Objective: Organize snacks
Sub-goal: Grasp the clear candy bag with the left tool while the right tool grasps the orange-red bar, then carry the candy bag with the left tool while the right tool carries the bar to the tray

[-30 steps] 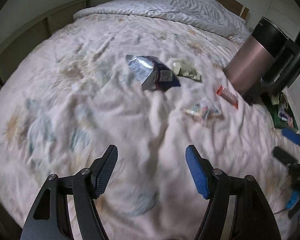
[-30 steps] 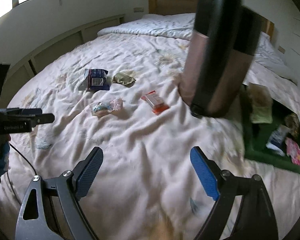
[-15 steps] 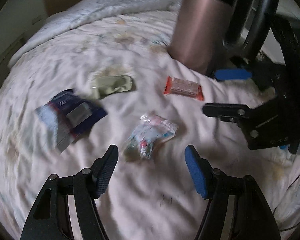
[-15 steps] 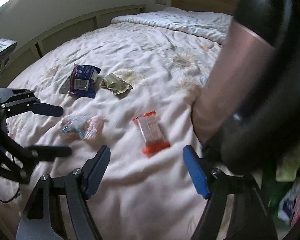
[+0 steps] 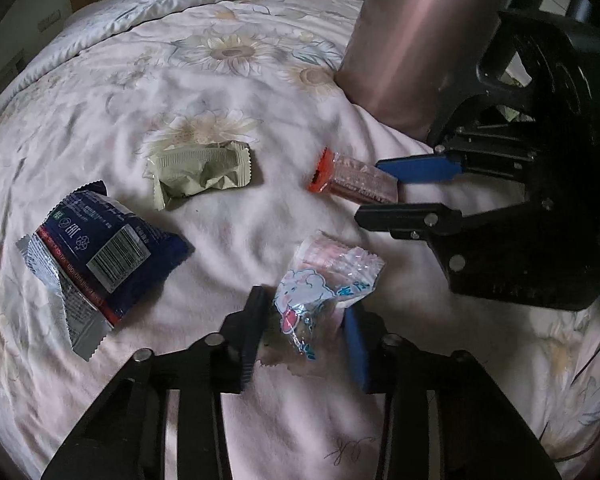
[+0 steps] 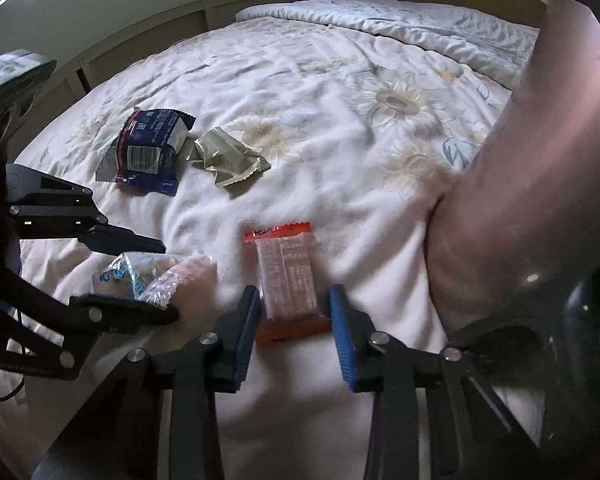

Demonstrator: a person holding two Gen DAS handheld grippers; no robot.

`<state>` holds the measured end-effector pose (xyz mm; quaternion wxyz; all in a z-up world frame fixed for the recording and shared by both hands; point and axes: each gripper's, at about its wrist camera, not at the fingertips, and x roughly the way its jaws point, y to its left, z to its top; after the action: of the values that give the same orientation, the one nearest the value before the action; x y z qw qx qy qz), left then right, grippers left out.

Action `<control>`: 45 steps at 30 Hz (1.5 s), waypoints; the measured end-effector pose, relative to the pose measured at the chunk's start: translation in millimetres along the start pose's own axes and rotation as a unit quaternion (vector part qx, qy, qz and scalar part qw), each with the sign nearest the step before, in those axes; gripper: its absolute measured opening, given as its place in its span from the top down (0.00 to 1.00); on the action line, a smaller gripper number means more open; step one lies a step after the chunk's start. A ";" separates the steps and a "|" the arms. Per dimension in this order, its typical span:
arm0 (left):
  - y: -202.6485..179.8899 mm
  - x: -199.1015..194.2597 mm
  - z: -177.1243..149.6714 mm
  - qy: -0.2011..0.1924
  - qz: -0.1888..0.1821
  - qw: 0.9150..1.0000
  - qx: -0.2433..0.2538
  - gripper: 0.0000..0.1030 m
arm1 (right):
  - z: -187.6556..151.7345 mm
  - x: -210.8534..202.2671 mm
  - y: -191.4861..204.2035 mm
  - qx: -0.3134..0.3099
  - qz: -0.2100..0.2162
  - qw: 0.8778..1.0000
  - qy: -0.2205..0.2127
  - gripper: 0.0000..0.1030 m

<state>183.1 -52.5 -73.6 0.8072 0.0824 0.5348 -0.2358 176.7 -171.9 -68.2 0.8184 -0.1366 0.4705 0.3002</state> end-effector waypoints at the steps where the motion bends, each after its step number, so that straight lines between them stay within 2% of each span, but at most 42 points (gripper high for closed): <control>1: 0.2 -0.2 0.4 -0.001 -0.001 1.000 -0.002 0.72 | -0.2 0.3 0.8 -0.002 0.000 1.000 0.000 1.00; 15: -1.5 -20.7 -14.3 -0.028 0.009 0.999 -0.041 0.79 | -13.1 -18.3 5.6 0.025 0.002 0.999 -0.020 1.00; 29: -13.1 -53.4 -50.1 -0.048 0.017 0.996 -0.071 0.80 | -42.9 -65.6 27.4 0.055 0.020 0.998 -0.038 1.00; 45: -18.6 -75.7 -70.4 -0.061 0.028 0.994 -0.085 0.80 | -63.2 -87.6 42.8 0.050 0.013 0.998 -0.036 1.00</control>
<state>92.3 -19.5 -32.3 0.8484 0.0142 0.5005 -0.1719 73.6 -202.2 -23.9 0.8366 -0.0784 0.4567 0.2921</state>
